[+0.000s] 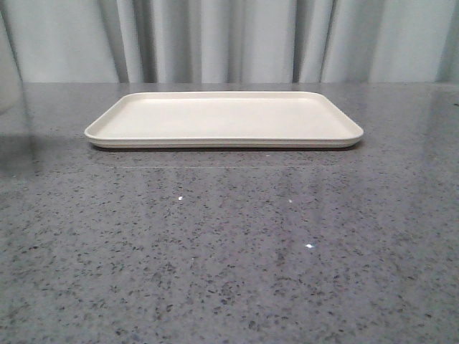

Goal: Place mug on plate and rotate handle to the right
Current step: 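Lift the mug with the left gripper and carry it over the tray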

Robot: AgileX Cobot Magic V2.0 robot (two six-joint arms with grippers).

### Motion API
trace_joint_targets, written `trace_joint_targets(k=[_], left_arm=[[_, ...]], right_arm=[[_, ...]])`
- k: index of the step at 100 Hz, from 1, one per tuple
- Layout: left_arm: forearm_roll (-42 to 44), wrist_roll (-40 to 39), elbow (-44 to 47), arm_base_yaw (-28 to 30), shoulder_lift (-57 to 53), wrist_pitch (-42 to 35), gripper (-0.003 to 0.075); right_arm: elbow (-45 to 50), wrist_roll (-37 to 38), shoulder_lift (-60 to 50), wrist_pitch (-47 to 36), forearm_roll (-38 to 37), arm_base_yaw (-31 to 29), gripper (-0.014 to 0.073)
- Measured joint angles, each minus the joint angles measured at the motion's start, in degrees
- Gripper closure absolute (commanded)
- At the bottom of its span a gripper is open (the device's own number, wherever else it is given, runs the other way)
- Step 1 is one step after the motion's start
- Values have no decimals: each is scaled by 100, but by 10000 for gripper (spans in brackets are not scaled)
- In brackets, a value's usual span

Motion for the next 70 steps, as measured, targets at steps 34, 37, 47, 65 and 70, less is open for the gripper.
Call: trace_joint_targets(k=[34,37,47,65,70], left_arm=[[-110,-30,-1391,-1397,1421,12,739],[-110,-60,-1537,-1491,1568,12,739],[-110,-116,-2075,-1800,2075,12,739],[-110,-287,-2809,-2196,2846,12,739],[-110,-299,-2978,-2299,3011,12,739]], right_arm=[[0,0,0,9,0,0,375],[0,0,0,9,0,0,375],[0,0,0,9,0,0,375],[0,-9,0,12,0,0,375],[0,-9,0,12,0,0,375]])
